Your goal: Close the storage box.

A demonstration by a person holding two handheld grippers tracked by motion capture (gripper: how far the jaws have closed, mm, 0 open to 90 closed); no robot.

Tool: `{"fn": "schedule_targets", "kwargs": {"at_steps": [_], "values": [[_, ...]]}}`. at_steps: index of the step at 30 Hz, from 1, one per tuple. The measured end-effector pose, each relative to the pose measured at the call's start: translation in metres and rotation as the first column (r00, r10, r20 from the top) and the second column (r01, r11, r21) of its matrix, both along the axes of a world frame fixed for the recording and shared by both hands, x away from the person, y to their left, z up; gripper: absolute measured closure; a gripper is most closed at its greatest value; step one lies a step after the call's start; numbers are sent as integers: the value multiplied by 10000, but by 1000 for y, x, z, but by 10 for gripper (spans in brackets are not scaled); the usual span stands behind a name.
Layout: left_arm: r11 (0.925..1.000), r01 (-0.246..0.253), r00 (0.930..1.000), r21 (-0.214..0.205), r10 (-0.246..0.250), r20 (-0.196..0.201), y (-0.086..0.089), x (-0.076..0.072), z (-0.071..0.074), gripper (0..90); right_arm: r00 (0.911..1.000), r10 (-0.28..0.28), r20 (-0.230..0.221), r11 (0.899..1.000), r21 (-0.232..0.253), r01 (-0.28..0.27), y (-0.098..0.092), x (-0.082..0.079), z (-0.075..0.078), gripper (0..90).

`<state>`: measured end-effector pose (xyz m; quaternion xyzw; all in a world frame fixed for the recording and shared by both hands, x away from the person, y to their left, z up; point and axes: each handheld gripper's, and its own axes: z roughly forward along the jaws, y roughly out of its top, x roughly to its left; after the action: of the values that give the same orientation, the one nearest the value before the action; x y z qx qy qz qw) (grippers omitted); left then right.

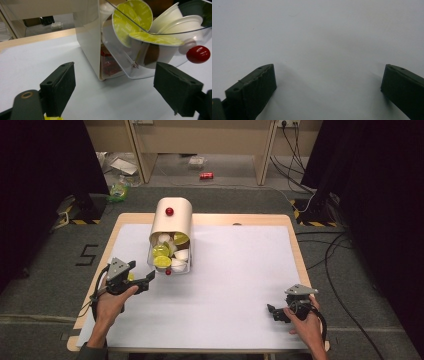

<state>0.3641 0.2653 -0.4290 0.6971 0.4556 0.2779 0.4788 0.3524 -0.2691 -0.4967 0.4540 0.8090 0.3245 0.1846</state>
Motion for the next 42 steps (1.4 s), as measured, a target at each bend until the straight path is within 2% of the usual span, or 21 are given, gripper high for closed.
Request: {"fn": "schedule_targets", "kwargs": {"at_steps": [15, 23, 31, 34, 42], "values": [[10000, 20, 10000, -4, -20, -87, -2, 7, 5, 161, 10000, 13, 15, 10000, -17, -13, 0, 0, 0, 2], [9996, -19, 9999, -298, 14, -171, -1, 15, 4, 159, 10000, 15, 11, 10000, -12, -15, 0, 0, 0, 2], [9998, -180, 9998, -104, 179, -112, -3, 24, 5, 161, 10000, 13, 16, 10000, -16, -13, 0, 0, 0, 2], [9995, -219, 9996, -212, 216, -154, -3, 28, 5, 161, 10000, 12, 14, 10000, -17, -12, 0, 0, 0, 2], [9994, -313, 9993, -151, 310, -190, -4, 34, 6, 159, 10000, 4, -1, 10000, 0, -4, 0, 0, 0, 2]]}}
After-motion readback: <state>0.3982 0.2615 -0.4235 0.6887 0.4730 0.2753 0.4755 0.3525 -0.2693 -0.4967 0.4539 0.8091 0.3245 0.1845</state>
